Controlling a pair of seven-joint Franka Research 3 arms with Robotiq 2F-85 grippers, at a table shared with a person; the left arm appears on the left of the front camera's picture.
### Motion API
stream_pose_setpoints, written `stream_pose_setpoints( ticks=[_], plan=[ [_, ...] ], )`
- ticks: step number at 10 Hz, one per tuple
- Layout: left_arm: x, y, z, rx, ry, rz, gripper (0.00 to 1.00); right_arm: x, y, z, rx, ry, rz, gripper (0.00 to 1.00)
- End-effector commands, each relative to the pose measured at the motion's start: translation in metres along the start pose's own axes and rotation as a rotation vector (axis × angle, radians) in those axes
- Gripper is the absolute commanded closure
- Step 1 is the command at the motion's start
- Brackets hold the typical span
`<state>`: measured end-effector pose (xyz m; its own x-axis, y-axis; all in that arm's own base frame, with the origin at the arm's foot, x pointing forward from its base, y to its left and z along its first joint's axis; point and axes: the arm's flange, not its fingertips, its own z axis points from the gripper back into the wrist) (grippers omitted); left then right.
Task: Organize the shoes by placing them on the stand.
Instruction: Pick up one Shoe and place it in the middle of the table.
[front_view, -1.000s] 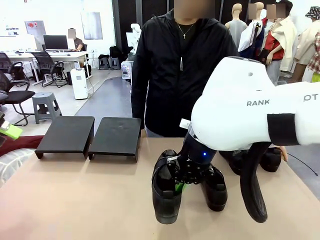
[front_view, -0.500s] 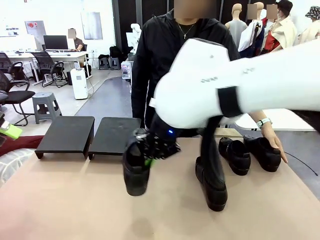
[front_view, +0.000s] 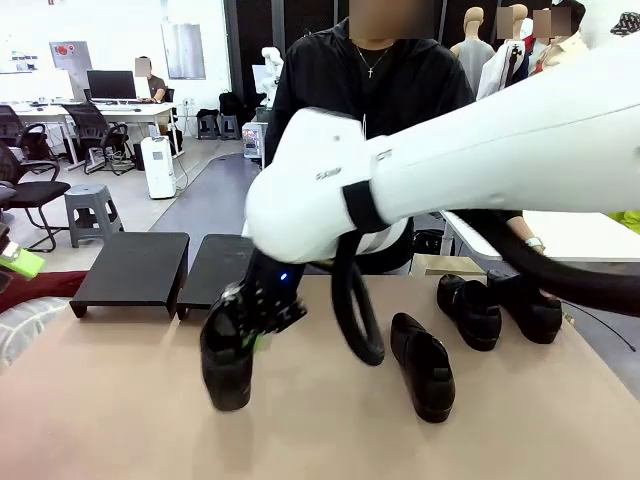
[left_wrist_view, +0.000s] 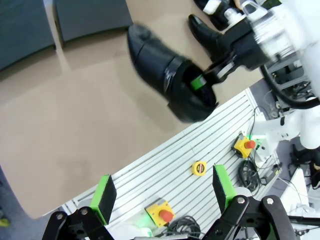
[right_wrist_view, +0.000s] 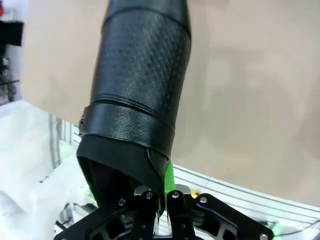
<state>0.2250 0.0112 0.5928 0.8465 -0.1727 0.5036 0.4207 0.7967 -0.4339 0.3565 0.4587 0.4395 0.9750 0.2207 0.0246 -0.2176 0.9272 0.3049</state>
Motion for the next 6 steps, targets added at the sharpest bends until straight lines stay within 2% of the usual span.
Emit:
stream_pose_setpoints(
  ticks=[1,3,4,5,6],
  plan=[
    [0.000,0.002,0.002,-0.022,-0.002,-0.017,0.00,0.021,0.026,-0.027,-0.061,0.027,-0.106,1.00],
    [0.000,0.002,0.002,-0.022,-0.002,-0.017,0.00,0.026,0.030,-0.056,-0.047,0.081,-0.133,1.00],
    [0.000,0.002,0.002,-0.022,-0.002,-0.017,0.00,0.031,0.033,-0.064,-0.046,0.049,-0.160,1.00],
    [0.000,0.002,0.002,-0.022,-0.002,-0.017,0.00,0.034,0.034,-0.068,-0.054,0.074,-0.161,0.66],
    [0.000,0.002,0.002,-0.022,-0.002,-0.017,0.00,0.035,0.033,-0.070,-0.054,0.101,-0.159,0.08]
  ],
)
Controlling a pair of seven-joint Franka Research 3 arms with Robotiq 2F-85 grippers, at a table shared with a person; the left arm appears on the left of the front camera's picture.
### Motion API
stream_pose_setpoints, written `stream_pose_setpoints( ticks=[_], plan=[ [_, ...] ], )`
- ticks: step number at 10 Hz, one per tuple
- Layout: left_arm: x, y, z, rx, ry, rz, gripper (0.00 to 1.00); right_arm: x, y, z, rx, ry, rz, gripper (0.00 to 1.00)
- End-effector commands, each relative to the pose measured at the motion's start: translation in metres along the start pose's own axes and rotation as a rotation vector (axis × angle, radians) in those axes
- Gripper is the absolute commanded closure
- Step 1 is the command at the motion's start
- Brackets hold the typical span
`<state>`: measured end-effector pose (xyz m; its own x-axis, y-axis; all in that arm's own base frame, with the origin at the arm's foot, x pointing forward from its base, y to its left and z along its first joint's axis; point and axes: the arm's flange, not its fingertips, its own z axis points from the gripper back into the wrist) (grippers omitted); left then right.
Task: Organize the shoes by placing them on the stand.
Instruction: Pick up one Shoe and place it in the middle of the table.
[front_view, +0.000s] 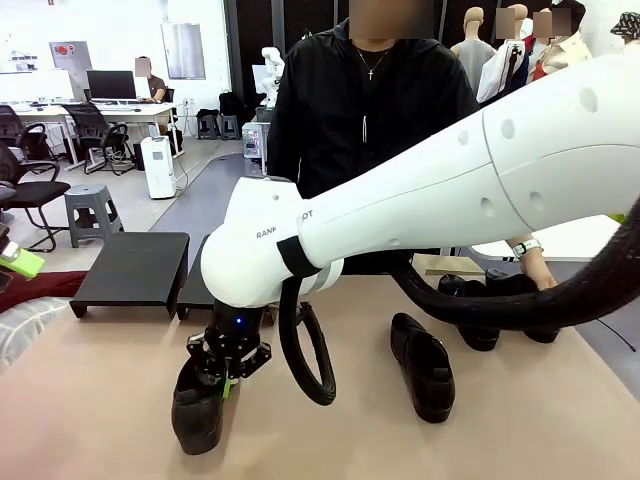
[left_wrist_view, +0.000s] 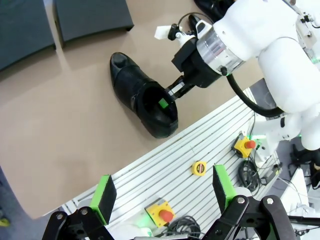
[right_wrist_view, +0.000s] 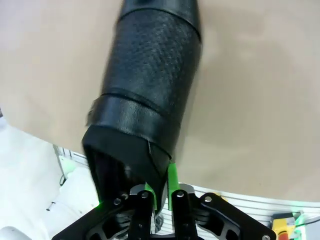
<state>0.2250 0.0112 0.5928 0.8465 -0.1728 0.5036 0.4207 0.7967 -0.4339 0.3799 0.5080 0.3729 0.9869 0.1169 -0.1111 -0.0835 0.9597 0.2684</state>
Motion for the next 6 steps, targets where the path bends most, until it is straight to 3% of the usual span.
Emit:
stream_pose_setpoints(
  ticks=[1,3,4,6],
  plan=[
    [0.000,0.002,0.002,-0.022,-0.002,-0.017,0.00,-0.001,0.013,0.009,-0.019,0.015,-0.013,0.00],
    [0.000,0.002,0.002,-0.022,-0.002,-0.017,0.00,-0.012,0.003,0.033,0.026,-0.007,-0.007,0.00],
    [0.000,0.002,0.002,-0.022,-0.002,-0.017,0.00,-0.026,-0.019,0.065,0.085,-0.033,0.008,0.00],
    [0.000,0.002,0.002,-0.022,-0.002,-0.017,0.00,-0.046,-0.062,0.109,0.051,-0.066,0.009,0.00]
  ],
)
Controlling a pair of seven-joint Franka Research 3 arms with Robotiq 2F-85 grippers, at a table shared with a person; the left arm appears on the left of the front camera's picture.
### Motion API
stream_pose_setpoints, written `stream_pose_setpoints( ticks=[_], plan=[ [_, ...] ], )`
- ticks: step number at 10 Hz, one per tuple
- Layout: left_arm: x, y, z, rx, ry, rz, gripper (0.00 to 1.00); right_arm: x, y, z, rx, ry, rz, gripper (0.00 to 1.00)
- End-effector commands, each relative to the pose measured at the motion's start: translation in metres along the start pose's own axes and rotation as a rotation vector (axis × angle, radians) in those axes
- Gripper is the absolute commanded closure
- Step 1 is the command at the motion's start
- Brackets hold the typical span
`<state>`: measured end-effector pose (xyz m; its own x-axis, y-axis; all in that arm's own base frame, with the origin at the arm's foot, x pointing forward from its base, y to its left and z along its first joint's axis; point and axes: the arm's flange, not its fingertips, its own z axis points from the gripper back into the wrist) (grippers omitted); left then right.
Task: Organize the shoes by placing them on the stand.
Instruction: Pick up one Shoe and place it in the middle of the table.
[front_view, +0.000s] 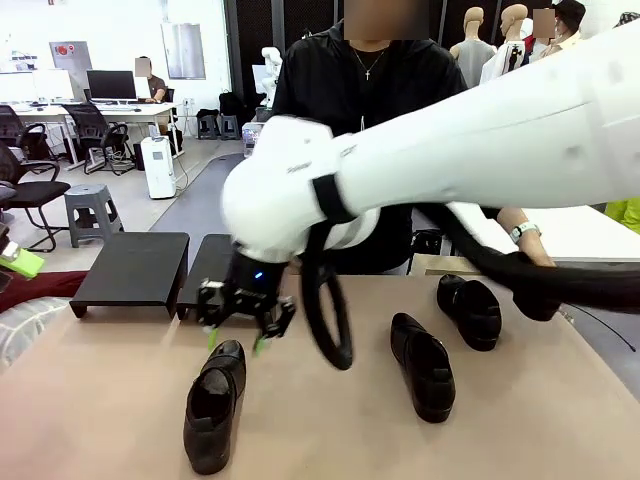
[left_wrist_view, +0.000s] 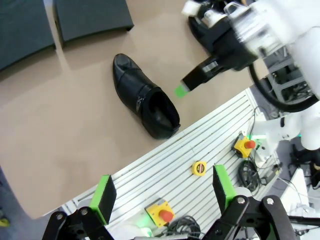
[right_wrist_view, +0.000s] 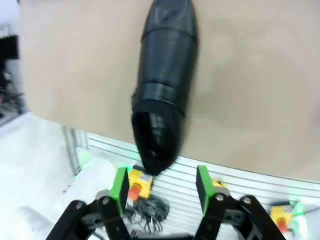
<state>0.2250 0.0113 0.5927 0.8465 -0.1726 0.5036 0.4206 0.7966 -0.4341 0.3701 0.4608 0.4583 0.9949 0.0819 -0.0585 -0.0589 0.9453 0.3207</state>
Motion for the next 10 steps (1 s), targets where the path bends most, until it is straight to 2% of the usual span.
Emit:
stream_pose_setpoints(
  ticks=[1,3,4,5,8,9,10],
  plan=[
    [0.000,0.002,0.002,-0.022,-0.002,-0.017,0.00,-0.024,-0.067,0.042,-0.069,-0.018,0.120,0.00],
    [0.000,0.002,0.002,-0.022,-0.002,-0.017,0.00,-0.017,-0.121,0.075,-0.162,-0.032,0.137,0.00],
    [0.000,0.002,0.002,-0.022,-0.002,-0.017,0.00,-0.008,-0.135,0.080,-0.163,-0.032,0.088,0.00],
    [0.000,0.002,0.002,-0.022,-0.002,-0.017,0.00,-0.007,-0.121,0.070,-0.186,-0.006,0.145,0.00],
    [0.000,0.002,0.002,-0.022,-0.002,-0.017,0.00,-0.035,0.002,0.003,-0.287,0.058,0.439,0.00],
    [0.000,0.002,0.002,-0.022,-0.002,-0.017,0.00,-0.040,0.021,-0.009,-0.331,0.100,0.534,0.00],
    [0.000,0.002,0.002,-0.022,-0.002,-0.017,0.00,-0.034,0.015,-0.003,-0.362,0.091,0.506,0.00]
  ],
)
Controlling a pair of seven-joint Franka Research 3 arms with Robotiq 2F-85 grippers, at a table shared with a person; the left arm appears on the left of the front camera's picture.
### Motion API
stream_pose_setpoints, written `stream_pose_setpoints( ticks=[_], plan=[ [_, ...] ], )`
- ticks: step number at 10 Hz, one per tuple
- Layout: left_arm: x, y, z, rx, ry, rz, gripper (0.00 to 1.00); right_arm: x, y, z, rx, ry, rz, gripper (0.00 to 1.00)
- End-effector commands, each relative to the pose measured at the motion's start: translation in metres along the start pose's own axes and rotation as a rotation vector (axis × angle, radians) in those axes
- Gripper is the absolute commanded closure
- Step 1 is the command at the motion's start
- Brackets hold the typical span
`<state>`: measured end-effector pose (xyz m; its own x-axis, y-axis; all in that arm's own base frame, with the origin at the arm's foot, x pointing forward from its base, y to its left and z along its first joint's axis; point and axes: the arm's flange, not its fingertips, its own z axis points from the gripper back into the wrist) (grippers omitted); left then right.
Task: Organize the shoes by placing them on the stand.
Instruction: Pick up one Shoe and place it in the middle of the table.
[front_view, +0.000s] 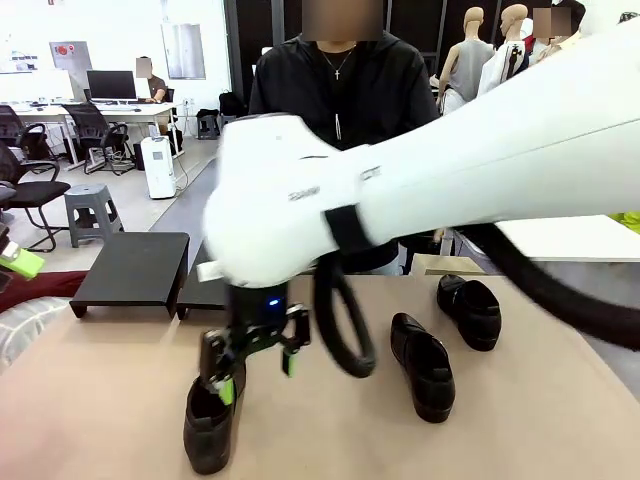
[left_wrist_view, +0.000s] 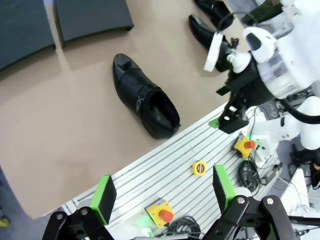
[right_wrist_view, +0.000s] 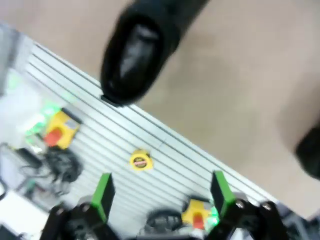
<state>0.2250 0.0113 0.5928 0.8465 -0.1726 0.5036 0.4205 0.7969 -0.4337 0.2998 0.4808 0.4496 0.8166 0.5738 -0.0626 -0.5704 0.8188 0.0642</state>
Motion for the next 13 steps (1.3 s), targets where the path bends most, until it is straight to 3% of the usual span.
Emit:
stream_pose_setpoints(
  ticks=[1,3,6,7,9,10,11,12,13],
  plan=[
    [0.000,0.002,0.002,-0.023,-0.002,-0.017,0.00,0.018,-0.054,0.026,-0.063,0.003,-0.096,0.00],
    [0.000,0.002,0.002,-0.023,-0.002,-0.017,0.00,-0.030,-0.140,0.061,0.037,-0.010,-0.260,0.00],
    [0.000,0.002,0.002,-0.023,-0.002,-0.017,0.00,-0.149,-0.293,0.131,0.289,-0.112,-0.603,0.00],
    [0.000,0.002,0.002,-0.023,-0.002,-0.017,0.00,-0.189,-0.351,0.143,0.443,-0.128,-0.630,0.00],
    [0.000,0.002,0.002,-0.023,-0.002,-0.017,0.00,-0.245,-0.435,0.128,0.777,-0.163,-0.652,0.00],
    [0.000,0.002,0.002,-0.023,-0.002,-0.017,0.00,-0.266,-0.460,0.109,0.893,-0.213,-0.686,0.00],
    [0.000,0.002,0.002,-0.023,-0.002,-0.017,0.00,-0.283,-0.472,0.090,0.982,-0.343,-0.621,0.00],
    [0.000,0.002,0.002,-0.023,-0.002,-0.017,0.00,-0.293,-0.473,0.073,0.987,-0.455,-0.519,0.00],
    [0.000,0.002,0.002,-0.023,-0.002,-0.017,0.00,-0.291,-0.466,0.066,0.915,-0.467,-0.492,0.00]
  ],
)
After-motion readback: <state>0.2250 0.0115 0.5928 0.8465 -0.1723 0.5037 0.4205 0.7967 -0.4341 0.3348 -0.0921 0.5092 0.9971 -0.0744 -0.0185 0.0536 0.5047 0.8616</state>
